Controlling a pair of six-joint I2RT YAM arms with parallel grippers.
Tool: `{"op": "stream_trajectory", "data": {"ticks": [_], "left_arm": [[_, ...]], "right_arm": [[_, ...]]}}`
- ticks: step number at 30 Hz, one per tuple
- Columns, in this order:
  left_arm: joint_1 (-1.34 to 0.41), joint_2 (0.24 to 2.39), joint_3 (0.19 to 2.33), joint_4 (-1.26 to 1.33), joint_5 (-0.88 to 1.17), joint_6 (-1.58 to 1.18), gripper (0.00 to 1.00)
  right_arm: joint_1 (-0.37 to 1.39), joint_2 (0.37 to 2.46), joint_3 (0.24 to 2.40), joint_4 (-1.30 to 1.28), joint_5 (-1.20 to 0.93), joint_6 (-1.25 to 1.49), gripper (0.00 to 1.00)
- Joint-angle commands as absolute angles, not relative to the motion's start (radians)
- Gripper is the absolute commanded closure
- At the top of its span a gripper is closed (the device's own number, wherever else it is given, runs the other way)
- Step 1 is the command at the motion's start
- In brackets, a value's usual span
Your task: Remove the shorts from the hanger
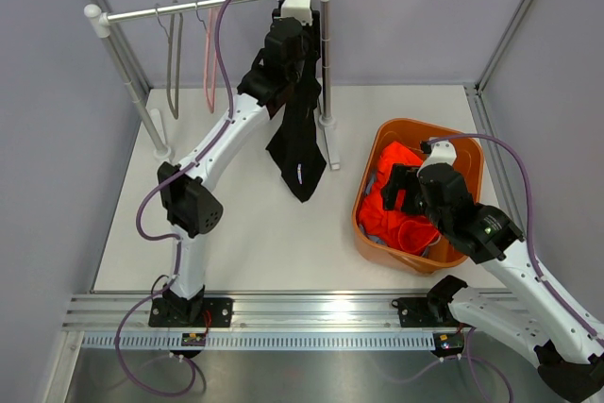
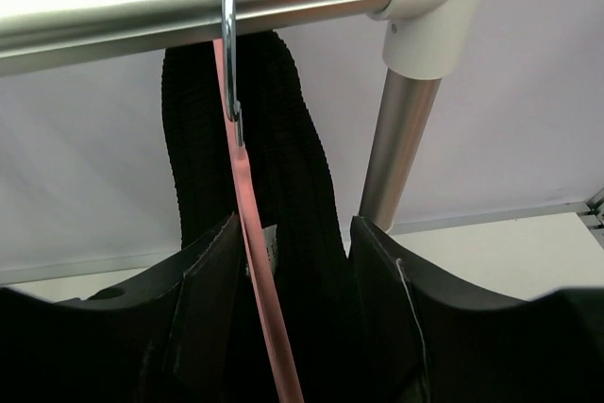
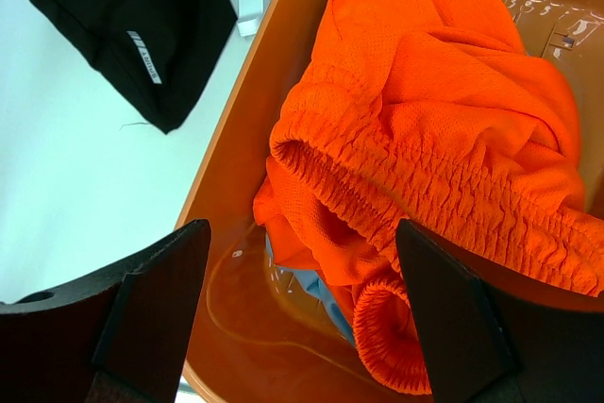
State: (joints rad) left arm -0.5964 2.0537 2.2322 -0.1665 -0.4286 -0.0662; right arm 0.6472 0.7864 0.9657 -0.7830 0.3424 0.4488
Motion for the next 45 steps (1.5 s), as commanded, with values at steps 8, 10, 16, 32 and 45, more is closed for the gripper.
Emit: {"op": "stream_trajectory", "data": {"ticks": [8, 10, 16, 32, 45], "left_arm": [[-0.594, 2.072, 2.278, -0.095, -0.485, -0.055, 0.82], [-0.594, 2.068, 2.283, -0.1, -0.485, -0.049, 1.0], [-0.595, 2.019, 2.281, -0.077, -0.451, 0.027, 1.0], [-0.597, 1.838, 2.163, -0.109, -0.474, 0.084, 1.0], [-0.597, 1.717, 2.042, -0.351, -0.408, 0.051, 1.0]], "right_arm": [[0.641, 0.788, 0.968, -0.753, 0.348, 0.442, 0.11], [0.641, 0.788, 0.971, -0.753, 0.347, 0.44, 0.11], [0.641, 0.784, 0.974, -0.755, 0.347, 0.436, 0.11], [0.641, 0.79, 0.983, -0.744, 0.342, 0.433, 0.11], [0.641, 0.847, 1.055, -0.721, 0.307, 0.403, 0.12]]}}
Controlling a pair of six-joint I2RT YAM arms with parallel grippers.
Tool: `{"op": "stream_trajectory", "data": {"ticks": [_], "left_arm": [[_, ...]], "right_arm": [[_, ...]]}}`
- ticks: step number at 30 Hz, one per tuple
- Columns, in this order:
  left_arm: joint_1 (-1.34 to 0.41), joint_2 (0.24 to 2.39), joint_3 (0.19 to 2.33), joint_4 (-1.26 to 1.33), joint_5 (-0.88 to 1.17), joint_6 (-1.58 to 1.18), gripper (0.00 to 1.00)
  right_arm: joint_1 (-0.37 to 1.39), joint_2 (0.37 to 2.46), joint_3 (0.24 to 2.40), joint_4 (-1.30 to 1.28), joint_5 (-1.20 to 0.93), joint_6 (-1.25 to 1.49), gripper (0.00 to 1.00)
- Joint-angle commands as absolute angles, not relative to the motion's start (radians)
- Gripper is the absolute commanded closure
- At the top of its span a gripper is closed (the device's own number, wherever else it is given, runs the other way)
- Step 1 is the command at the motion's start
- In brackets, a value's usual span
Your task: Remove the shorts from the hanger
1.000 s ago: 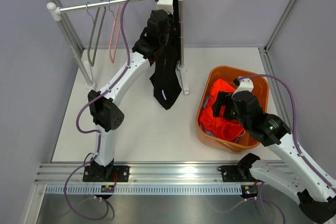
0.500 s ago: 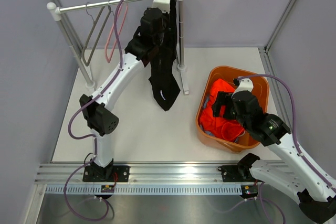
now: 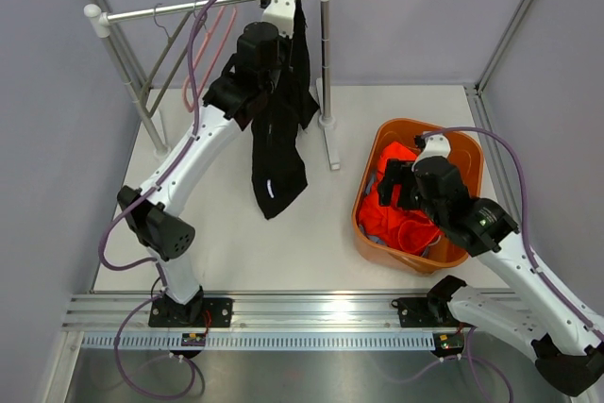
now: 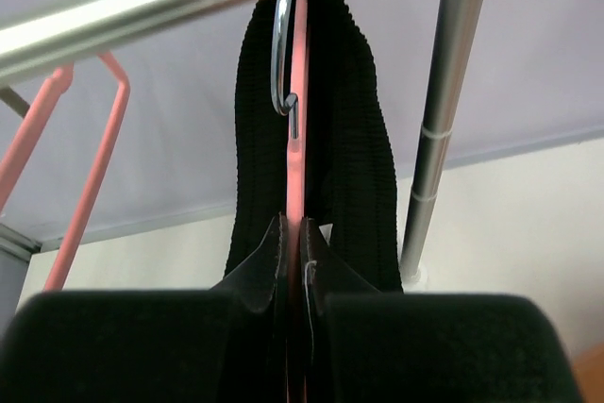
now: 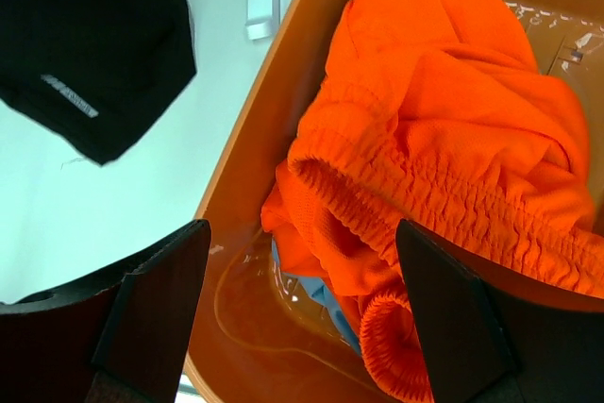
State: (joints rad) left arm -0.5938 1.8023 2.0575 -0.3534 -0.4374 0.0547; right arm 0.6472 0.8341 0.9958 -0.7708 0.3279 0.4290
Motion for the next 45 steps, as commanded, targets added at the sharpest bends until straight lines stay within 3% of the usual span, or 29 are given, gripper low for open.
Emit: {"op": "stream_trajectory", "data": {"ticks": [1, 13, 18, 25, 45], "left_arm": [[-0.597, 1.71, 2.034, -0.368, -0.399, 0.046, 1.0], [-0.629, 1.494, 1.83, -0.58, -0.221, -0.052, 1.0], [-0.653, 1.356, 1.616, -0.565, -0.147, -0.104, 1.0], [-0.69, 1.21, 1.482, -0.594, -0.077, -0.106, 1.0], [-0.755, 1.117, 1.374, -0.586, -0.02, -0.124, 1.0]], "right_arm": [[0.641, 0.853, 1.063, -0.719, 0.305, 0.402, 0.12], [0.641, 1.046, 1.238, -0.684, 0.238, 0.365, 0.12], [0.641, 1.155, 1.336, -0.646, 0.163, 0.357, 0.14], [0.644, 1.29, 1.434, -0.589, 0.032, 0.383, 0.17], [0.709, 1.474, 1.542, -0.552, 0.028, 0.422, 0.21]]}}
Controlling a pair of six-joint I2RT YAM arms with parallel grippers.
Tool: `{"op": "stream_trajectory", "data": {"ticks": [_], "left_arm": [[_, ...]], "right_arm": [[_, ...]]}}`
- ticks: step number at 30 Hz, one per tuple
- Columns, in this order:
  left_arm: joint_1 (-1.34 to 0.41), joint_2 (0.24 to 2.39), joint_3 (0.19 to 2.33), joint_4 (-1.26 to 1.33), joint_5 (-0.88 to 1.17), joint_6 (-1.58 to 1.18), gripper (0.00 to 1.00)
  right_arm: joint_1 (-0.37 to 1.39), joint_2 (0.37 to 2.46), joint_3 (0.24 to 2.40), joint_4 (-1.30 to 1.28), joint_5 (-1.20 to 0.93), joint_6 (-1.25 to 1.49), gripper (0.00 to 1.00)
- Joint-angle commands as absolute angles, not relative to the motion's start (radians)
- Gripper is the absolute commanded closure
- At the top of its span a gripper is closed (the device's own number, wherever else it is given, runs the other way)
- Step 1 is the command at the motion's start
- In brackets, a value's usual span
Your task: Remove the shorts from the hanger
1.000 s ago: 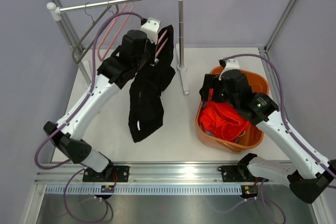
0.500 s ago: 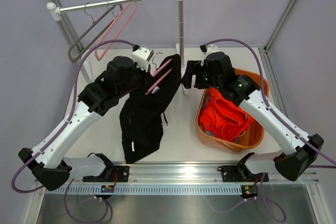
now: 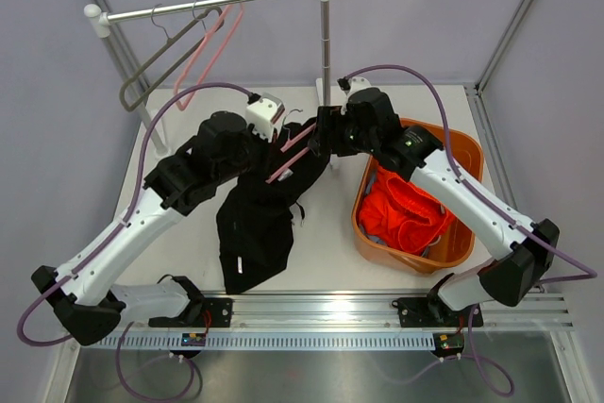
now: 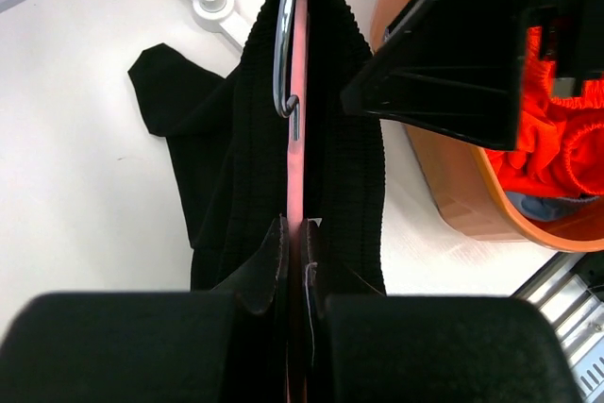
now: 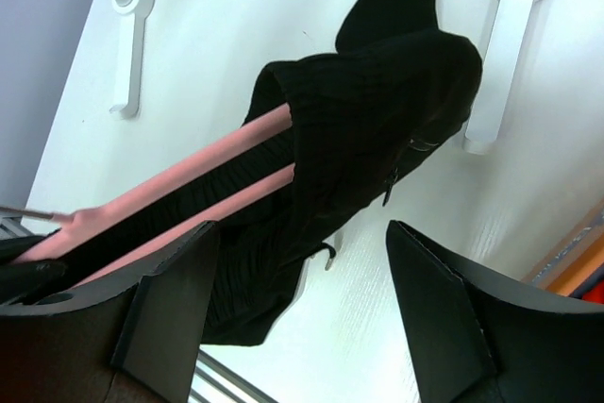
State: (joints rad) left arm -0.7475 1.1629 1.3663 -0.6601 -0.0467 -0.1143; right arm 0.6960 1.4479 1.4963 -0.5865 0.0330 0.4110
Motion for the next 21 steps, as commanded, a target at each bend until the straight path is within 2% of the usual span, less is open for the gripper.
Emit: {"op": "stream_trajectory", "data": {"ticks": [1, 7, 8, 10, 11, 13, 14, 18, 21], "left_arm": [[-0.756, 1.114, 1.374, -0.591, -0.02, -0.123, 1.0], [-0.759, 1.06, 1.365, -0.617, -0.011, -0.121, 1.0], [-0.761, 1.052, 1.364, -0.627, -0.009, -0.121, 1.0], [-0.761, 1.039, 1.358, -0.638, -0.011, -0.12, 1.0], [-0.761, 1.025, 1.355, -0.647, -0.012, -0.12, 1.0], [-0.761, 1.012, 1.347, -0.658, -0.012, -0.118, 1.0], [-0.761, 0.997, 1.338, -0.669, -0.012, -0.118, 1.0], [-0.761, 0.973, 1.313, -0.687, -0.006, -0.117, 1.0], [-0.761, 0.96, 1.301, -0.709, 0.03, -0.109, 1.0]], "right_arm": [[0.709, 1.477, 1.542, -0.551, 0.046, 0.423, 0.24], [0.709, 1.499, 1.554, -0.552, 0.081, 0.42, 0.39], [0.709, 1.503, 1.557, -0.551, 0.084, 0.417, 0.47], [0.709, 1.506, 1.566, -0.555, 0.087, 0.416, 0.55], [0.709, 1.511, 1.571, -0.555, 0.09, 0.416, 0.67], [0.709, 1.514, 1.58, -0.561, 0.095, 0.414, 0.76], [0.709, 1.517, 1.583, -0.561, 0.098, 0.411, 0.86], [0.707, 1.52, 1.6, -0.572, 0.139, 0.402, 0.92], [0.707, 1.529, 1.618, -0.584, 0.17, 0.391, 0.93]]}}
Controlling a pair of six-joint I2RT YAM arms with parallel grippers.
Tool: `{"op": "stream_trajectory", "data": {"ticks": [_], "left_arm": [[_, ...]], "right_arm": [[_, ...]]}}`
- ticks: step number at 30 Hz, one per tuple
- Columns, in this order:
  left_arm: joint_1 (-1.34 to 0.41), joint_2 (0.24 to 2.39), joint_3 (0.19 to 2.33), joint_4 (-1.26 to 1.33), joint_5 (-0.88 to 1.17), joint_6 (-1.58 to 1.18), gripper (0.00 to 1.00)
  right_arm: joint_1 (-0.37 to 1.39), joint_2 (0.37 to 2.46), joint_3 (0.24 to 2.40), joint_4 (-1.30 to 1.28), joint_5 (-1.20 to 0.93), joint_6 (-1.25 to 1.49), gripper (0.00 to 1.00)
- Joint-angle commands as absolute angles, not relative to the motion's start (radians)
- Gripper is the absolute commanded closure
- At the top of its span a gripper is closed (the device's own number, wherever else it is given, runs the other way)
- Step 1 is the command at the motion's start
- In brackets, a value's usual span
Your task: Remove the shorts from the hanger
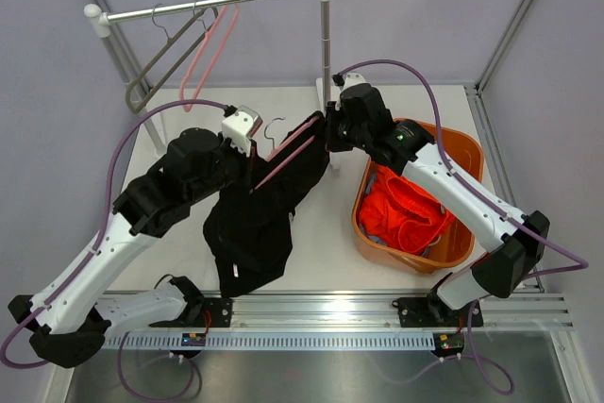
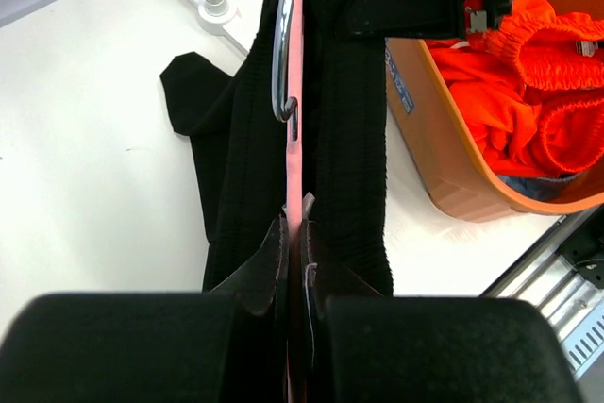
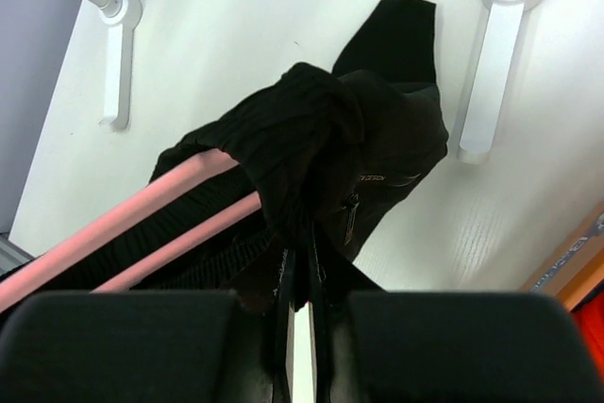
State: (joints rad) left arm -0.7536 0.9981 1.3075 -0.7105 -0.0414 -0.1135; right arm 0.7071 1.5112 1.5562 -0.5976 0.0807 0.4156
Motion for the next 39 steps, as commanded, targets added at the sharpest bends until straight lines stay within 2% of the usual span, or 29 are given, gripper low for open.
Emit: {"op": "stream_trajectory", "data": {"ticks": [1, 19, 28, 39], "left_arm": [[-0.761, 0.956, 1.299, -0.716, 0.037, -0.106, 1.0], [-0.761, 0.813, 1.261, -0.755, 0.094, -0.075, 1.0], [-0.761, 0.787, 1.259, -0.712, 0.146, -0.063, 1.0], [-0.761, 0.755, 1.217, -0.536, 0.026, -0.133, 1.0]], "right_arm": [[0.706, 1.532, 1.623, -0.594, 0.178, 0.39, 0.93], [0.63, 1.539, 1.628, -0.623, 0.229, 0.374, 0.95], [0.629, 1.539, 1.609, -0.617, 0.187, 0.382, 1.0], [0.647, 1.494, 1.537, -0.595, 0.114, 0.387, 1.0]]}}
